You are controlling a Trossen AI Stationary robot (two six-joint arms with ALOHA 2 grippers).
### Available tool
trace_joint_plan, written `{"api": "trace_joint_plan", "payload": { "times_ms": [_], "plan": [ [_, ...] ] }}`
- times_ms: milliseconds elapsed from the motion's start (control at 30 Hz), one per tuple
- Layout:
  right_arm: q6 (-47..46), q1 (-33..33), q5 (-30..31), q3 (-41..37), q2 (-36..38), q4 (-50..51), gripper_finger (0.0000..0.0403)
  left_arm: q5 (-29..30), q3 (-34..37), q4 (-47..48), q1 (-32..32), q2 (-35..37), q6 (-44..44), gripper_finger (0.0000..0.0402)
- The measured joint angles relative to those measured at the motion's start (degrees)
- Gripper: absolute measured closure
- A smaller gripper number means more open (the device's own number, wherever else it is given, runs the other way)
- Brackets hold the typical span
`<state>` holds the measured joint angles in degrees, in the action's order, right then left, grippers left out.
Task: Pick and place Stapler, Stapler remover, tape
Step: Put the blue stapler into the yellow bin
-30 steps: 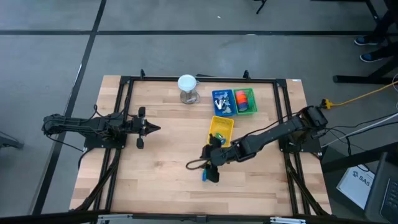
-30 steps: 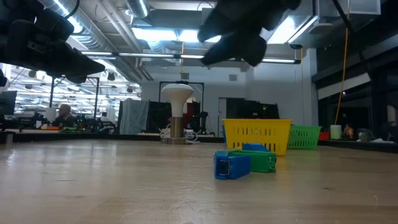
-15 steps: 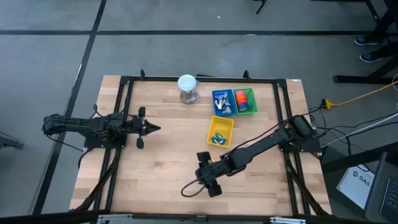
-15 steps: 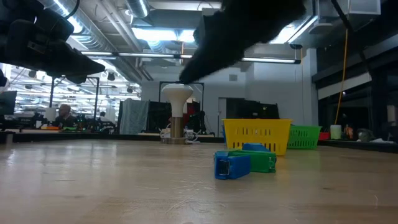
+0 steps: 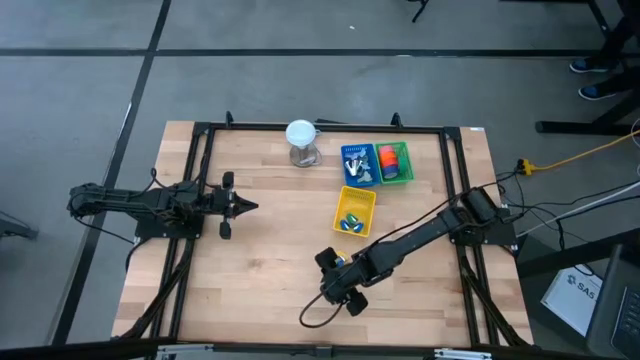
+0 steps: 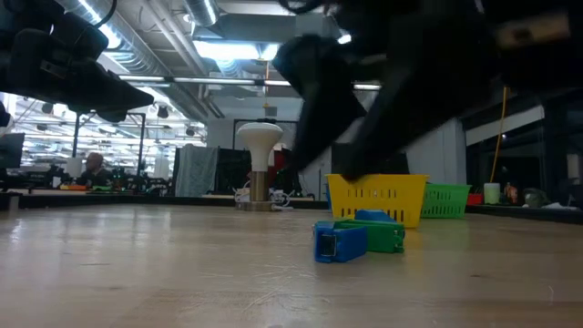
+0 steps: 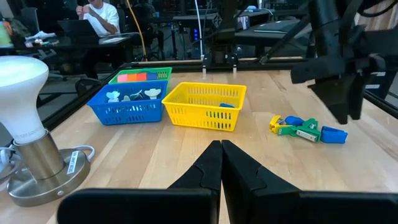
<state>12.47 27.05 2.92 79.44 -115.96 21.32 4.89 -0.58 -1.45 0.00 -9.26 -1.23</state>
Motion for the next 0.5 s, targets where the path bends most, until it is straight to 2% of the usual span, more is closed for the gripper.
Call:
{"api": "trace_joint_plan", "payload": {
  "times_ms": [500],
  "plan": [
    [3.15, -1.99, -0.44, -0.03, -4.7, -0.02, 0.0197, 0.0, 0.0, 0.0, 0.0, 0.0, 0.0, 0.04]
  ]
}}
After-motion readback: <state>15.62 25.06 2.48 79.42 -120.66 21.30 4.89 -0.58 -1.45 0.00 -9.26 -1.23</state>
